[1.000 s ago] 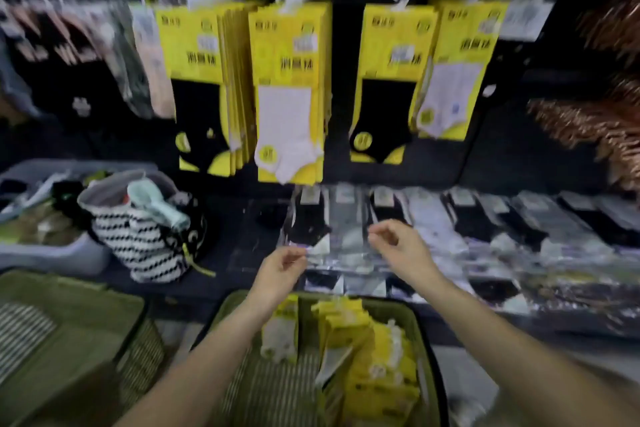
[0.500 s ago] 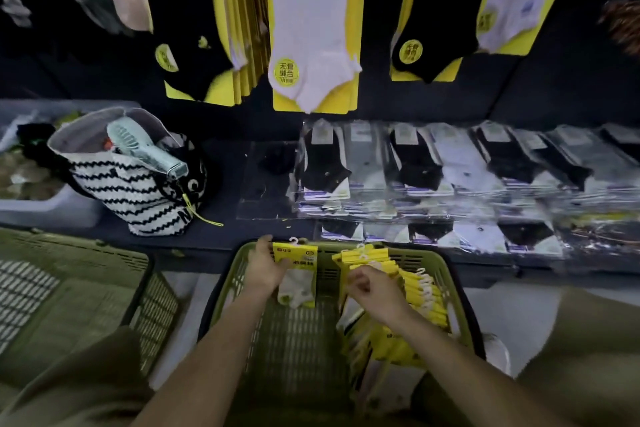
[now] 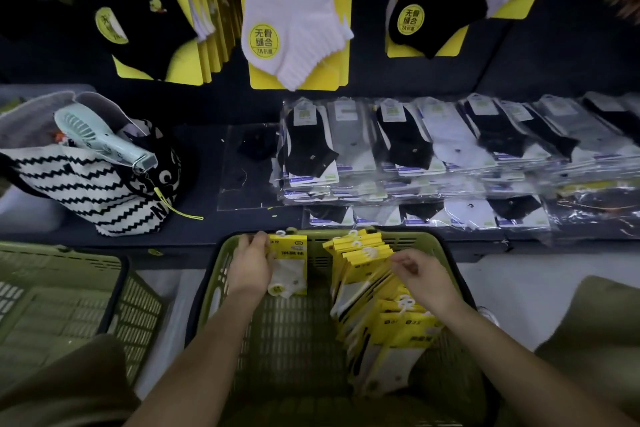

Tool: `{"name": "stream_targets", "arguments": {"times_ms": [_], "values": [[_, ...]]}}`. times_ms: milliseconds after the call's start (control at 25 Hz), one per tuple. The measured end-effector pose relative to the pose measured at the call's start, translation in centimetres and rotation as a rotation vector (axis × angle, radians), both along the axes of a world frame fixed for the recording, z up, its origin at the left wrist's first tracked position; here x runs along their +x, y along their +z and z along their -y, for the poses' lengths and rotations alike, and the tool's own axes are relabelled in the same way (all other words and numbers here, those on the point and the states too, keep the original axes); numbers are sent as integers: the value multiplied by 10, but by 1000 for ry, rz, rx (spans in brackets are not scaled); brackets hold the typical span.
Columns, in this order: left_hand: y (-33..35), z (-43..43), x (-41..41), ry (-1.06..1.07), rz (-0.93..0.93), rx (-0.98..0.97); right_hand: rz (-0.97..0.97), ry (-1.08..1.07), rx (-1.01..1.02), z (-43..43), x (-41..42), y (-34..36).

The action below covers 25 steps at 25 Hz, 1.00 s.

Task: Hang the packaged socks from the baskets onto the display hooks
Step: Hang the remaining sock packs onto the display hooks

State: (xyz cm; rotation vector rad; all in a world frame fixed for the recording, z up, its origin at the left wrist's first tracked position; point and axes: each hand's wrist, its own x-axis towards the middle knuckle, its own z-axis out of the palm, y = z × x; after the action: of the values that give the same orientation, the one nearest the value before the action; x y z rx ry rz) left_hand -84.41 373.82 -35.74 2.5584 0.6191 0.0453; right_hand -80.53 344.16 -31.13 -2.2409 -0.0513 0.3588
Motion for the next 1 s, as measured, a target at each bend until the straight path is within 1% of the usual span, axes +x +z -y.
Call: {"name": "stream_targets", "arguments": {"times_ms": [160,320,440,520,560,640,680,760,800,880,960,1000], "values": [[1,6,-10,20,66,2,18,-8,-15,15,-3,2],[9,11,-7,-47,-13,14,22,8,-30,28,-11,-1],[10,18,-7,-62,-54,43,34,31,-56,34,-18,-2],[14,20,-9,-49,-89,25,23,67,-92,39,-18,0],[19,20,-11,-34,-75,-6,5,81,-115,43,-18,0],[31,21,-13,-45,31,-101,-32,108,-170,51,-18,1],[38,22,-14,-80,88,-173,-42,120,-195,54,-19,1],[56,30,-18,-157,166,-384,-48,133,-224,59,-23,-2],[64,38,-22,-183,177,-491,-48,130,-223,61,-25,-3],[77,56,-31,-236,165,-642,-42,90,-205,65,-26,-2],[86,77,-36,-328,113,-727,-30,40,-180,69,-24,2],[89,89,-37,-383,85,-739,-31,35,-184,72,-23,3]]}}
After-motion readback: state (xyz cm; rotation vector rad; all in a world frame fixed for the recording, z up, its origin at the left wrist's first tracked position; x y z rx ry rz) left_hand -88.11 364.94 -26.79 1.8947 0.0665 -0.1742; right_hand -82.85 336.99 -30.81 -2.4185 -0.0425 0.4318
